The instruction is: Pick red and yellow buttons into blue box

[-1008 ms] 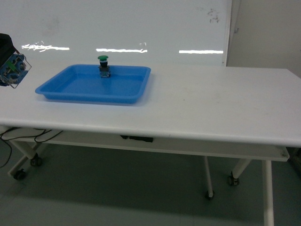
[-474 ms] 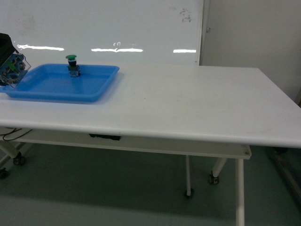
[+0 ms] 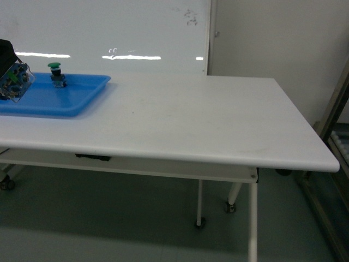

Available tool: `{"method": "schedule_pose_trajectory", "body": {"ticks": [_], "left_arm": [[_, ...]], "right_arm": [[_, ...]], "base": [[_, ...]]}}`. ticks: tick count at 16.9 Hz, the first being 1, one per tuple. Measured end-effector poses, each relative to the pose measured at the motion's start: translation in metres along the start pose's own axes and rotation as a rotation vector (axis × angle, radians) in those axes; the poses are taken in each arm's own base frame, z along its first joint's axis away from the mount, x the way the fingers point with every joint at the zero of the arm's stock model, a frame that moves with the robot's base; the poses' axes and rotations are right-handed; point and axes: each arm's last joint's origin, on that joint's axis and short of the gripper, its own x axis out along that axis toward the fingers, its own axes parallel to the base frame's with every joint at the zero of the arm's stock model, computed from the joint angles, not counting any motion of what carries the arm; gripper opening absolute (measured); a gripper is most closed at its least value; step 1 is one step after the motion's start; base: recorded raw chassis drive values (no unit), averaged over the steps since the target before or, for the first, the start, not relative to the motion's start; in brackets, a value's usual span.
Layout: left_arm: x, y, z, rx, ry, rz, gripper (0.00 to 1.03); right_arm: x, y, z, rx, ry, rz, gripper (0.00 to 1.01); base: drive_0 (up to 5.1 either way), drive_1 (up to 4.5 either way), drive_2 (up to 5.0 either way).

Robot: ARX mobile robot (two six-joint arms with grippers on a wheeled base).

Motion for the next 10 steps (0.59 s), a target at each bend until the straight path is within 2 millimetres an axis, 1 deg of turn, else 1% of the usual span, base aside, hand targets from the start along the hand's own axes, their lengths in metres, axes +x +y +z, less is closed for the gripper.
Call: {"method": "schedule_pose_trajectory", "body": {"ticks": [10], "left_arm": [[0.0000,-0.0001,-0.0001,0.000,0.001,0.000,0.24]], "right_arm": [[0.0001,0.0001,-0.0001,0.000,0.001,0.001,0.29]], "base": [[4.3,-2.11,-2.1]]}}
